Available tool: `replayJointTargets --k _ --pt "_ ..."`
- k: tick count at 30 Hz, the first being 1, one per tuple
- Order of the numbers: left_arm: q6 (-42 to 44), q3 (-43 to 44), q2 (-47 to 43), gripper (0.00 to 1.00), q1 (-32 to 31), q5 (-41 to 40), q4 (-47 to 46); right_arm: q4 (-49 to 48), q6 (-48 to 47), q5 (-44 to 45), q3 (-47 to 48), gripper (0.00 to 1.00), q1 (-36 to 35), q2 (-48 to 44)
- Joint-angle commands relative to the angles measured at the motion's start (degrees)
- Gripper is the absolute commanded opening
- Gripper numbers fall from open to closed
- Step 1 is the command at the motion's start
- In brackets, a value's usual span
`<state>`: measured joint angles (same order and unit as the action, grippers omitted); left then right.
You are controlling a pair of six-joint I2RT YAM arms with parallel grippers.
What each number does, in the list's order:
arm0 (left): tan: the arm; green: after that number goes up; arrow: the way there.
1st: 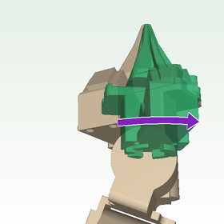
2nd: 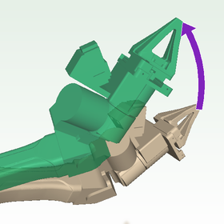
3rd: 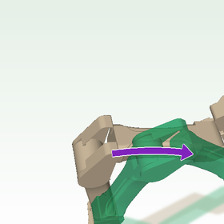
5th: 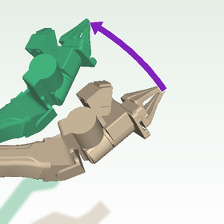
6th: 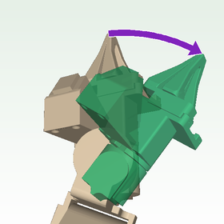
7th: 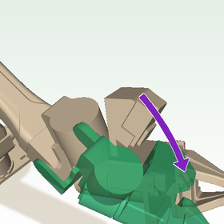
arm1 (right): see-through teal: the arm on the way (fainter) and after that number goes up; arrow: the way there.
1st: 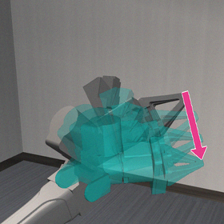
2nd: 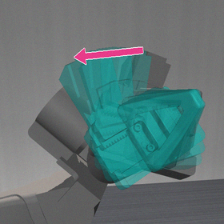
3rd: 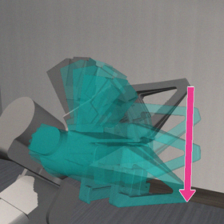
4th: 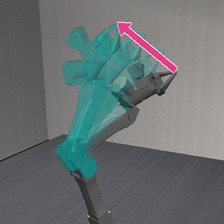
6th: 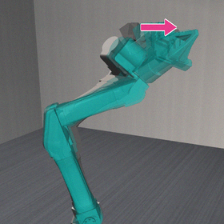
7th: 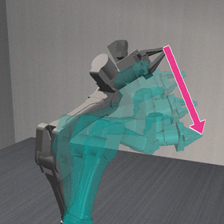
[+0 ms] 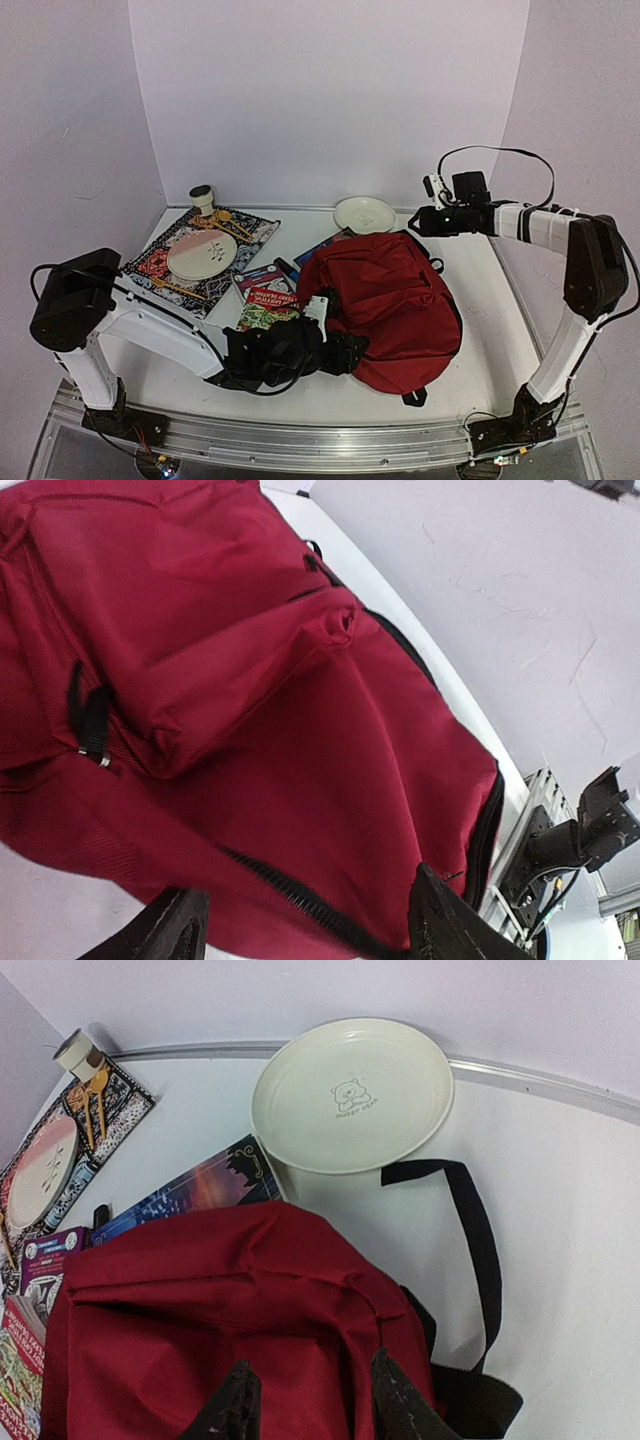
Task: Pack the student bag
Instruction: Adjust the book in the student bag.
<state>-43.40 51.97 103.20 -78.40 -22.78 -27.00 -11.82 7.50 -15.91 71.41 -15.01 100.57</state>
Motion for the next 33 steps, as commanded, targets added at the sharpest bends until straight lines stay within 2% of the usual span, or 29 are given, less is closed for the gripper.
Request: replayJointTargets --k 1,6,10,19,24,29,33 --pt "0.5 -4.2 -9.9 0.75 2.5 -0.7 -2.8 3.6 0.7 2.1 -3.7 0.43 -2.3 -9.4" --pt "-2.1 -9.0 -16.6 0.84 7.2 3.2 0.1 5.3 5.2 4.2 -10.1 0.51 -7.0 -16.6" --pt "-4.2 -8.5 -17.3 0.88 13.4 10.2 6.0 5.6 10.4 5.5 -15.5 0.59 -10.9 -21.1" --pt "-1.7 4.8 -7.8 0.9 20.4 16.1 23.2 2.8 21.6 7.3 -22.5 0.63 -21.5 -24.4" --pt "-2.7 8.1 -2.6 0.88 22.3 21.2 24.3 1.4 23.7 8.3 -25.5 0.64 -25.8 -23.9" --pt "-3.3 10.3 1.6 0.88 24.2 21.6 26.5 -0.5 24.0 9.1 -27.3 0.65 -28.7 -22.8" --pt "-3.0 11.7 3.8 0.83 25.3 22.6 26.6 -1.8 23.9 9.3 -27.2 0.66 -30.1 -21.3"
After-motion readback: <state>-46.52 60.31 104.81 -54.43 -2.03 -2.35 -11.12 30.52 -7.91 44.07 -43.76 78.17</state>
